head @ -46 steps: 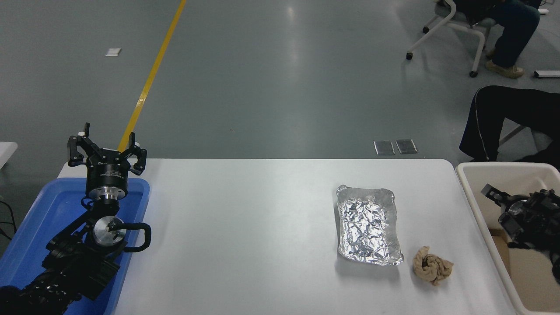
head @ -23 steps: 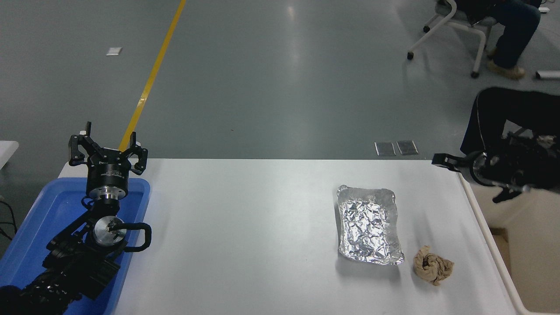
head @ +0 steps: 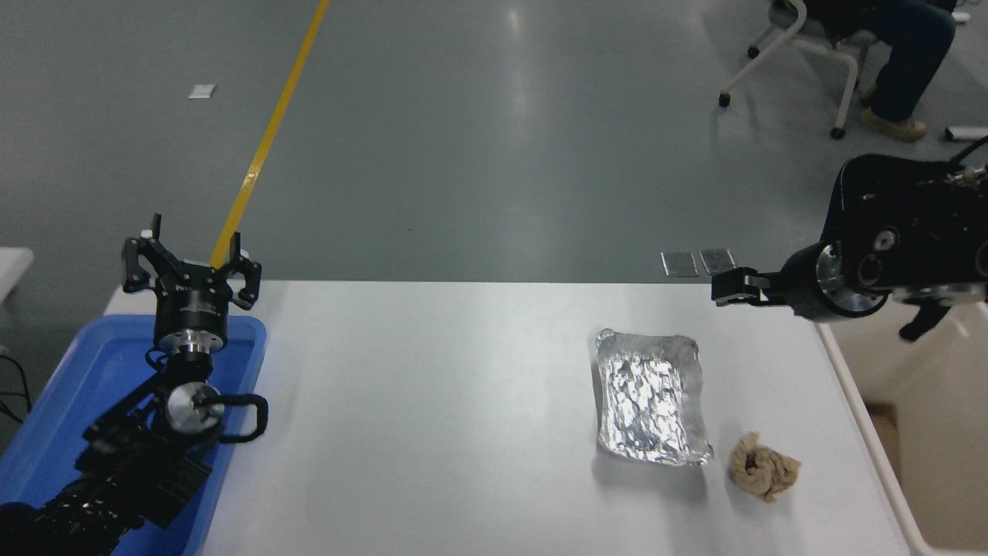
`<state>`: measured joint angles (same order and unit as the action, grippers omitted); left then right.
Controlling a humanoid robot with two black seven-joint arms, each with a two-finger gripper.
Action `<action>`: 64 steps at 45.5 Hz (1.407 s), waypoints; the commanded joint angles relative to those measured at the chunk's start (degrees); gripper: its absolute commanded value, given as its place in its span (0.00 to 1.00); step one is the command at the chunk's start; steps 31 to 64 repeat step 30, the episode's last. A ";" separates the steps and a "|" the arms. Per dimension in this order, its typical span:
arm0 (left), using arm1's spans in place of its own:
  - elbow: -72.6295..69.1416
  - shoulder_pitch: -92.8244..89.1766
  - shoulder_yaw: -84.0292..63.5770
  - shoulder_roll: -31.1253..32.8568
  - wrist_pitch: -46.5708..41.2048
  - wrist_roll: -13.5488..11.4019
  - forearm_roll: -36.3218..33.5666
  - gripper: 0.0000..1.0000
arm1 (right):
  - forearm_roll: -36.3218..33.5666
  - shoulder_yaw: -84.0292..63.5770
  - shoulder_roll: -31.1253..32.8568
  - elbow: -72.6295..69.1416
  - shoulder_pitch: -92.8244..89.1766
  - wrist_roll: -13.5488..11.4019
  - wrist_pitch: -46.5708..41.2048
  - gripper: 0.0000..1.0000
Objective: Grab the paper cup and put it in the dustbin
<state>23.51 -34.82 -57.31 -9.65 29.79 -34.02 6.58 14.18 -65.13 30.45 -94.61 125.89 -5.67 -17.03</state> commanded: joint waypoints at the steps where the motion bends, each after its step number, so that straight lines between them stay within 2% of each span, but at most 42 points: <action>1: 0.04 0.02 0.00 -0.01 0.00 0.00 0.01 0.99 | -0.03 0.00 4.35 -4.80 13.15 0.14 -14.68 0.99; 6: -0.04 0.02 0.00 0.07 0.00 0.00 0.01 0.99 | -0.12 0.44 6.55 -4.45 15.52 0.14 -20.32 0.99; 22: -0.05 0.02 -0.09 -0.01 0.00 0.00 0.01 0.99 | -2.31 -0.53 8.66 -2.87 19.04 0.05 -27.88 0.99; 30: -0.05 0.02 -0.09 -0.10 0.00 0.00 0.01 0.99 | -7.94 -2.81 7.35 -1.72 22.12 -0.65 -27.97 0.99; 64: -0.05 0.02 -0.09 -0.10 0.00 0.00 0.01 0.99 | -7.94 -2.81 7.35 -1.72 22.12 -0.65 -27.97 0.99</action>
